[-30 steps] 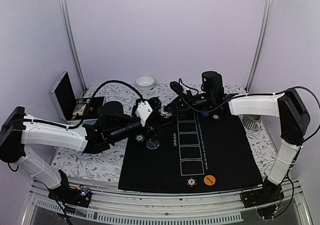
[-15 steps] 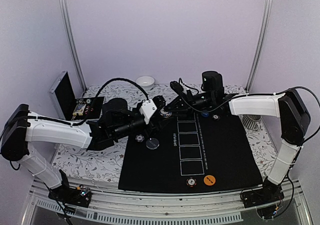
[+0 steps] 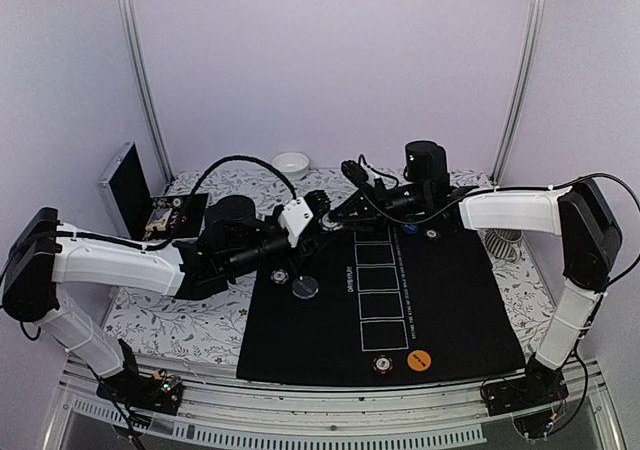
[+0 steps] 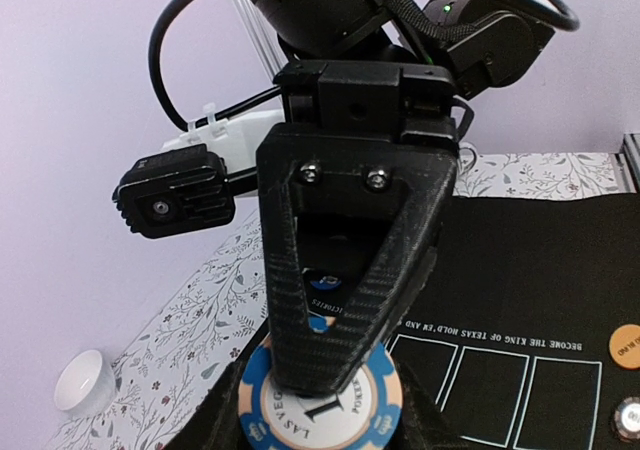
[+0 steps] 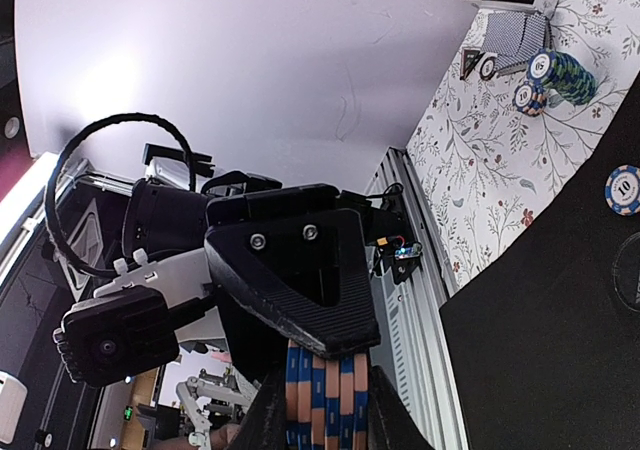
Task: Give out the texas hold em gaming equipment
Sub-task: Pass from the right arm to the left, then pass from the left arm to the right, then pass from the right arm to the left
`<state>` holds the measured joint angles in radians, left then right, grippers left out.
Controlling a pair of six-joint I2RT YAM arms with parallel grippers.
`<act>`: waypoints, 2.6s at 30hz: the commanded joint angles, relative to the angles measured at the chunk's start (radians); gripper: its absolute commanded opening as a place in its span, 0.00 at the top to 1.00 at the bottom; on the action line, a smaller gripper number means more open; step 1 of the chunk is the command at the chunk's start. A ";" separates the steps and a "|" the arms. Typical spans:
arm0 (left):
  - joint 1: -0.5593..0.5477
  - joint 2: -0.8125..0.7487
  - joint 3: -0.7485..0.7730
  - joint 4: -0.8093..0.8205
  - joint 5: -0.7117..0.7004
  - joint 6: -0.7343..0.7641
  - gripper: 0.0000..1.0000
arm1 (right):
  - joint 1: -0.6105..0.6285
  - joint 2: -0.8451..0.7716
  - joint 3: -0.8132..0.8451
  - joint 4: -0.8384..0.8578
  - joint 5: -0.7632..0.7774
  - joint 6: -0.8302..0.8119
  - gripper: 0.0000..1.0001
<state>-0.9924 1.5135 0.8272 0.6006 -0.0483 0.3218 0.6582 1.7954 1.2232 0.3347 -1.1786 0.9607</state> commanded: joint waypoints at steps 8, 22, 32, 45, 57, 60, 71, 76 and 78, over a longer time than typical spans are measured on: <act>0.006 0.013 0.058 -0.103 -0.037 -0.021 1.00 | 0.005 -0.036 -0.005 -0.032 0.022 -0.027 0.60; 0.007 0.019 0.068 -0.145 -0.058 -0.041 1.00 | 0.001 -0.026 0.097 -0.347 0.133 -0.264 0.52; 0.006 0.029 0.085 -0.151 -0.063 -0.034 1.00 | 0.004 -0.019 0.102 -0.369 0.129 -0.281 0.54; 0.007 0.011 0.077 -0.183 -0.057 -0.047 0.89 | -0.032 -0.044 0.088 -0.391 0.128 -0.306 0.95; 0.029 -0.134 -0.055 -0.245 -0.145 -0.162 0.10 | -0.405 -0.084 -0.097 -0.464 0.138 -0.419 0.97; 0.035 -0.174 -0.084 -0.282 -0.171 -0.197 0.09 | -0.464 -0.042 -0.095 -0.530 0.231 -0.488 0.97; 0.066 -0.307 -0.179 -0.312 -0.183 -0.294 0.11 | -0.471 0.097 -0.025 -0.584 0.304 -0.547 0.98; 0.026 -0.232 -0.174 -0.139 -0.047 -0.274 0.15 | -0.440 -0.025 -0.025 -0.622 0.199 -0.552 0.98; -0.014 -0.173 -0.172 0.006 -0.026 -0.205 0.12 | -0.395 -0.077 -0.022 -0.637 0.154 -0.550 0.98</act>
<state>-0.9524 1.2579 0.6621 0.3664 -0.1692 0.0502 0.1932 1.8545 1.1671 -0.2817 -0.9005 0.4282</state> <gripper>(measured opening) 0.856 0.213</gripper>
